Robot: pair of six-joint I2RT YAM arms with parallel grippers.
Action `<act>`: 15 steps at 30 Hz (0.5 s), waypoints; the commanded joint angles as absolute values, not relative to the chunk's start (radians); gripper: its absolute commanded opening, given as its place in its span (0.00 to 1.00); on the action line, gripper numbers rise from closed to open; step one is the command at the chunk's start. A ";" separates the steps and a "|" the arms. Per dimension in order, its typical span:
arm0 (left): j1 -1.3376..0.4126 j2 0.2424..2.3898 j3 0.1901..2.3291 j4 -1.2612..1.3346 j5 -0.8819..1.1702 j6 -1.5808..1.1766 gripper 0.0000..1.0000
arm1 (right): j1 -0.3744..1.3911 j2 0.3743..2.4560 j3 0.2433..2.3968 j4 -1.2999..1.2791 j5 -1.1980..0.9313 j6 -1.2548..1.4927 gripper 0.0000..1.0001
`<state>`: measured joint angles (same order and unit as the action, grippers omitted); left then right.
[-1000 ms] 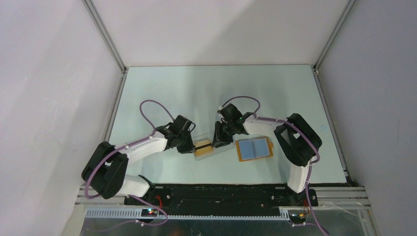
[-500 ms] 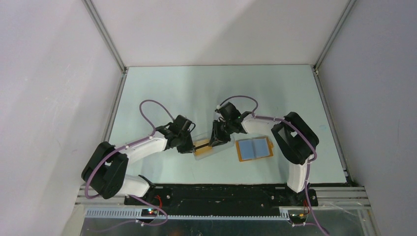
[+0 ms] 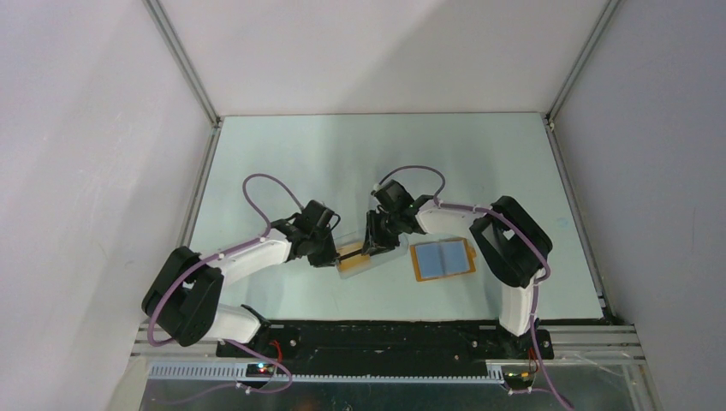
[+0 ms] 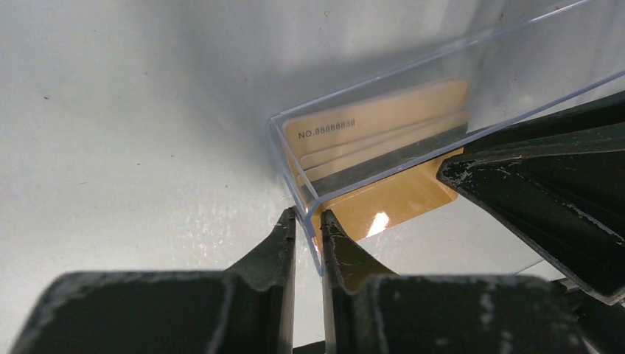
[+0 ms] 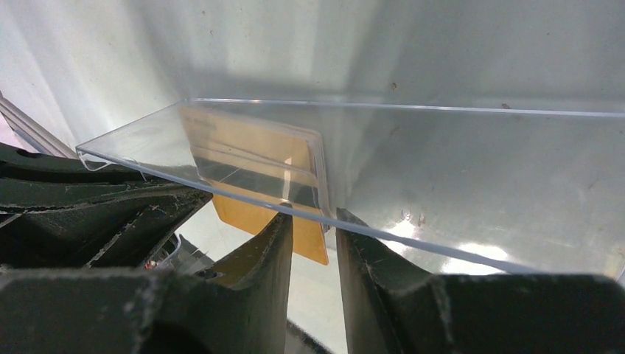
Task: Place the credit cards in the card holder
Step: Pick up the credit card from the storage box.
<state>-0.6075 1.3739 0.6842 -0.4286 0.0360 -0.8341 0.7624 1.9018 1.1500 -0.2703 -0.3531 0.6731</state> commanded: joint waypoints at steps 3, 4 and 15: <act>-0.617 1.377 0.718 -0.406 0.049 -0.821 0.00 | 0.762 1.974 1.145 -0.390 -0.355 0.676 0.30; -0.617 1.378 0.719 -0.406 0.049 -0.821 0.00 | 0.766 1.979 1.146 -0.387 -0.369 0.678 0.29; -0.617 1.387 0.721 -0.406 0.051 -0.820 0.00 | 0.780 1.905 1.146 -0.331 -0.482 0.720 0.05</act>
<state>-0.6083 1.3750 0.6884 -0.4404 0.0288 -0.8368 0.7616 1.9129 1.1603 -0.2958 -0.4088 0.6884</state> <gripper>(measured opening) 0.166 0.065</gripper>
